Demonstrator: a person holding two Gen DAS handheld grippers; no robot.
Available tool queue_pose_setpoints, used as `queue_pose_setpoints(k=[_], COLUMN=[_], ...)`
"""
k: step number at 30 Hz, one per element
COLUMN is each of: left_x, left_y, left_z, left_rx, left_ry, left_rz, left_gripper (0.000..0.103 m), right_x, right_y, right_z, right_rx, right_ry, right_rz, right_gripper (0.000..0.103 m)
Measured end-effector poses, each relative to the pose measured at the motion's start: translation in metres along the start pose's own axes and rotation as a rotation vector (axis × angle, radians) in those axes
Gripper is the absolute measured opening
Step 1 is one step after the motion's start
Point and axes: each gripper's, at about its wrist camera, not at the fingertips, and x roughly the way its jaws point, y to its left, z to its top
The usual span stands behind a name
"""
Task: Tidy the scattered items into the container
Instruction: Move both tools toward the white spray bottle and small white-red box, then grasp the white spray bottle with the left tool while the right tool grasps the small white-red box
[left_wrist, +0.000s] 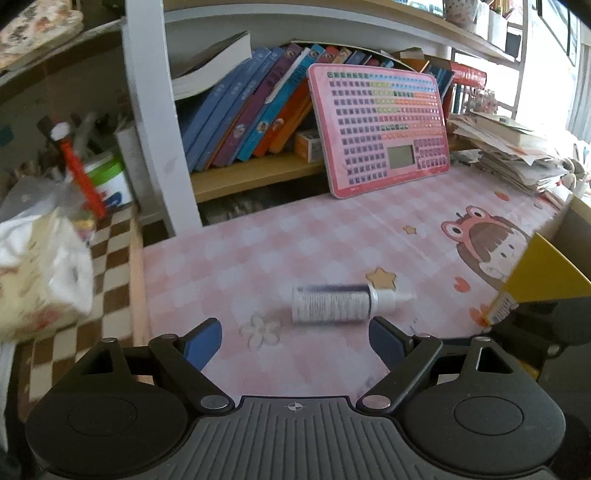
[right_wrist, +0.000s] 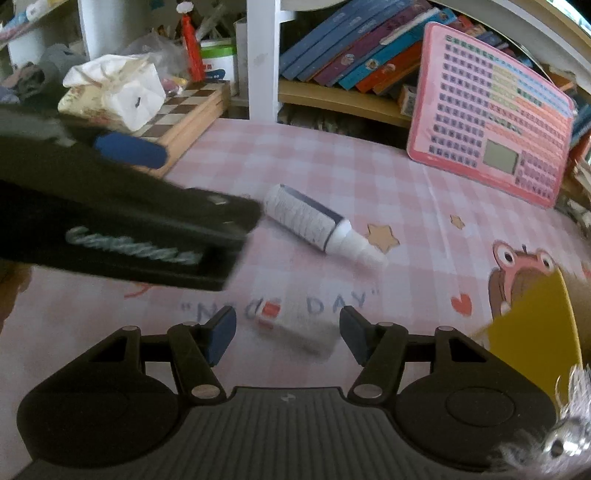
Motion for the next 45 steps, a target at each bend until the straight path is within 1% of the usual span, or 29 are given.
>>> queue_pose_setpoints(k=[2, 4, 7, 8, 9, 10, 12, 15, 19, 23, 26, 29, 32, 35, 38, 39, 41, 42, 43, 44, 45], left_x=[0.007, 0.011, 0.016, 0.018, 0.02, 0.021, 0.024, 0.026, 0.031, 0.034, 0.039, 0.042, 0.048, 0.065, 0.087, 0.094, 0.103, 0.105, 0.105, 0.104, 0.101], left_y=[0.002, 0.003, 0.003, 0.004, 0.004, 0.003, 0.002, -0.001, -0.006, -0.016, -0.022, -0.027, -0.034, -0.034, -0.03, -0.027, -0.023, -0.022, -0.022, -0.021, -0.02], left_z=[0.006, 0.011, 0.015, 0.016, 0.017, 0.017, 0.017, 0.017, 0.019, 0.016, 0.013, 0.012, 0.016, 0.025, 0.03, 0.031, 0.03, 0.028, 0.026, 0.025, 0.024], left_rx=[-0.004, -0.005, 0.002, 0.005, 0.008, 0.011, 0.018, 0.032, 0.045, 0.102, 0.175, 0.263, 0.394, 0.491, 0.534, 0.532, 0.517, 0.511, 0.498, 0.473, 0.45], left_ry=[-0.003, -0.009, -0.013, -0.012, -0.009, -0.006, 0.0, 0.001, -0.006, -0.01, 0.008, 0.017, 0.018, 0.062, 0.133, 0.159, 0.186, 0.195, 0.205, 0.221, 0.238], left_rz=[-0.004, -0.008, -0.02, -0.024, -0.026, -0.028, -0.033, -0.046, -0.076, -0.132, -0.169, -0.213, -0.254, -0.296, -0.304, -0.305, -0.31, -0.306, -0.312, -0.331, -0.354], left_gripper=[0.089, 0.089, 0.089, 0.089, 0.089, 0.089, 0.089, 0.089, 0.089, 0.089, 0.088, 0.087, 0.087, 0.085, 0.078, 0.073, 0.071, 0.062, 0.049, 0.042, 0.032], right_x=[0.01, 0.019, 0.028, 0.028, 0.028, 0.027, 0.024, 0.018, 0.005, -0.009, -0.017, -0.019, -0.018, -0.019, -0.018, -0.017, -0.017, -0.017, -0.016, -0.017, -0.017], right_y=[0.002, 0.003, 0.001, 0.0, -0.001, -0.002, -0.006, -0.013, -0.021, -0.019, -0.015, -0.018, -0.021, -0.022, -0.025, -0.027, -0.027, -0.027, -0.028, -0.028, -0.028], right_z=[0.005, 0.008, 0.007, 0.007, 0.007, 0.007, 0.004, -0.003, -0.018, -0.034, -0.044, -0.045, -0.045, -0.045, -0.045, -0.044, -0.044, -0.044, -0.044, -0.045, -0.045], right_rx=[-0.022, -0.045, -0.062, -0.059, -0.062, -0.065, -0.054, -0.01, 0.058, 0.055, 0.027, 0.033, 0.054, 0.067, 0.077, 0.077, 0.074, 0.071, 0.068, 0.064, 0.059], right_ry=[0.022, 0.053, 0.092, 0.092, 0.091, 0.09, 0.094, 0.111, 0.145, 0.16, 0.157, 0.161, 0.168, 0.172, 0.176, 0.177, 0.177, 0.176, 0.176, 0.175, 0.175], right_rz=[0.008, 0.019, 0.035, 0.049, 0.06, 0.063, 0.081, 0.099, 0.136, 0.157, 0.173, 0.186, 0.197, 0.201, 0.204, 0.205, 0.203, 0.201, 0.2, 0.195, 0.189], right_gripper=[0.06, 0.058, 0.051, 0.045, 0.036, 0.031, 0.022, 0.015, 0.014, 0.014, 0.014, 0.014, 0.014, 0.014, 0.014, 0.014, 0.014, 0.014, 0.014, 0.014, 0.014])
